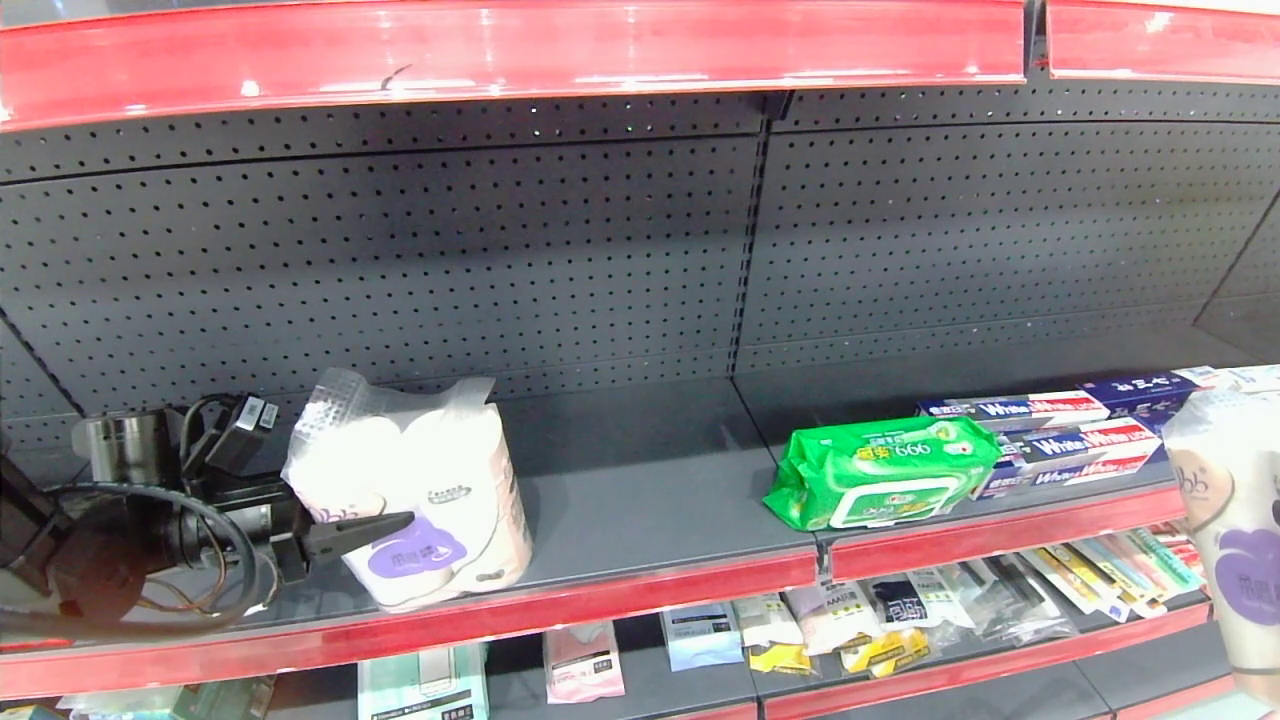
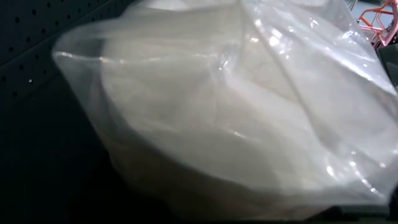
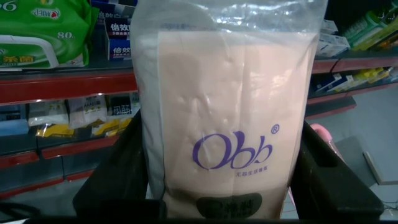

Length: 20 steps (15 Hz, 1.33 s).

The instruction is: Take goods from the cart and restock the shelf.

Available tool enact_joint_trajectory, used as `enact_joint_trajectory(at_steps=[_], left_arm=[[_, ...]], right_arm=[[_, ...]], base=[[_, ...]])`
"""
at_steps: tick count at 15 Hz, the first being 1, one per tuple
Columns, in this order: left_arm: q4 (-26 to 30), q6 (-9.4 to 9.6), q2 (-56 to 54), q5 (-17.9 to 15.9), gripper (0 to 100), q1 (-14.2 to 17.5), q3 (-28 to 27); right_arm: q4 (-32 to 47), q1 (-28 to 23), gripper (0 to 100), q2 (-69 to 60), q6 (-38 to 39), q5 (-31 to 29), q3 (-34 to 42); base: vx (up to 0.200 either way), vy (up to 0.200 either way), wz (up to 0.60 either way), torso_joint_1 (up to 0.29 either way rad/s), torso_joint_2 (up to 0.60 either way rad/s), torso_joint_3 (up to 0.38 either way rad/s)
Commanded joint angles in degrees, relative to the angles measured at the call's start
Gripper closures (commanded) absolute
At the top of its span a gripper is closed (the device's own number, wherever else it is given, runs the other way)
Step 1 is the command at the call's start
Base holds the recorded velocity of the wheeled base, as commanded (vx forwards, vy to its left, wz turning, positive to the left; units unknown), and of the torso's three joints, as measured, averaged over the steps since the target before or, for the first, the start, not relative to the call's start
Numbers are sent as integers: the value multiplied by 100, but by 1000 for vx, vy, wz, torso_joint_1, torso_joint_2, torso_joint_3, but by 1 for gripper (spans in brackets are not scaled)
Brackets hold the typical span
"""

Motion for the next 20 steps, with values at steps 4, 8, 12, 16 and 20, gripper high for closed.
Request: enact_joint_trajectory(at_steps=[4, 8, 12, 16, 20], left_arm=[[8, -19, -105, -19, 100, 14, 3], [17, -71, -105, 131, 100, 32, 38], [8, -80, -96, 157, 0, 32, 64], [8, -115, -122, 157, 0, 32, 38], [0, -115, -228, 122, 0, 85, 64]], right_arm=[[3, 0, 100, -39, -1, 1, -15], [3, 0, 100, -74, -1, 1, -6], [3, 0, 100, -109, -1, -7, 12], [3, 0, 100, -118, -1, -7, 21], [3, 0, 100, -118, -1, -7, 38]], base=[[0, 0, 0, 0, 0, 0], [0, 0, 0, 0, 0, 0], [0, 0, 0, 0, 0, 0], [0, 0, 0, 0, 0, 0], [0, 0, 0, 0, 0, 0]])
